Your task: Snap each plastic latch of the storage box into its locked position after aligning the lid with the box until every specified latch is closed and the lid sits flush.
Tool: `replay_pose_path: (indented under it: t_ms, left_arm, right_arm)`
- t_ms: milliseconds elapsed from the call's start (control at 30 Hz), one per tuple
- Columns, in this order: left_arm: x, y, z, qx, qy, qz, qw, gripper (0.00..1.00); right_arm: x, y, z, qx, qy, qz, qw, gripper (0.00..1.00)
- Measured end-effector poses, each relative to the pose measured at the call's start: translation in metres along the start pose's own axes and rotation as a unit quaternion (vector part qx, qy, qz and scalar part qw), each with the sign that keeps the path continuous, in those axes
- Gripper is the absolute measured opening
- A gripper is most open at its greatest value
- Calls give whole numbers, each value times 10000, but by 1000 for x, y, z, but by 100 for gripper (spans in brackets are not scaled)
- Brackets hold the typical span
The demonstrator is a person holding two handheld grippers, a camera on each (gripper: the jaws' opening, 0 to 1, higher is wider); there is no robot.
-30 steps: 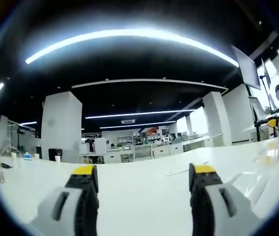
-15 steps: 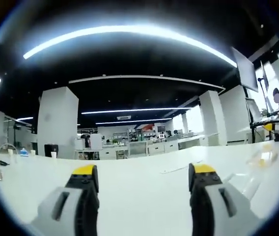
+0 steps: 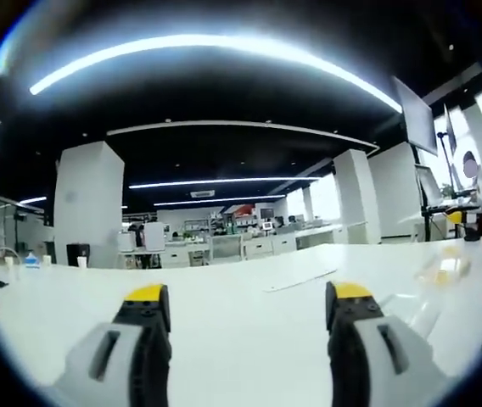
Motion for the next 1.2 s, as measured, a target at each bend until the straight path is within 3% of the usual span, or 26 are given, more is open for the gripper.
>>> replay_pose_path:
  t_ms: [100,400,567,700,800,867,1067,1200]
  left_arm:
    - [-12,-3,6,-24,50,-291,9996,74]
    - [-35,-12,13,0,55,-634,9980,73]
    - [-61,-19,24,43,-144,-976,9951,71]
    - [-94,-31,40,91,-527,-1412,9885,70]
    - [-125,-41,50,197,-865,-1801,9796,70]
    - [-151,-47,54,287,-1082,-2140,9704,70]
    - [-202,-60,61,393,-1322,-2753,9514,70]
    - [-225,-65,61,464,-1421,-3030,9412,69]
  right_arm:
    - [0,1,-2,0,5,14,10000,33]
    - [-2,5,-7,46,39,28,10000,32]
    - [-3,6,-11,99,57,15,9999,32]
    - [-3,7,-12,111,60,3,9999,32]
    - [-3,9,-11,111,88,8,9999,32]
    - [-3,9,-12,129,114,3,9999,32]
    - [-5,12,-13,138,114,-26,9998,32]
    - [-6,13,-13,130,126,-45,9998,31]
Point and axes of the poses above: the point that each gripper's makers call its tool centre point, and the gripper's own axes: y roughly backward along the fingers, x roughly to its left, z roughly out of its top, the point moved 1 cm from there along y, roughly backward along the fingers, and after that the axes turned 10 degrees about x, right-handed, at the moved point
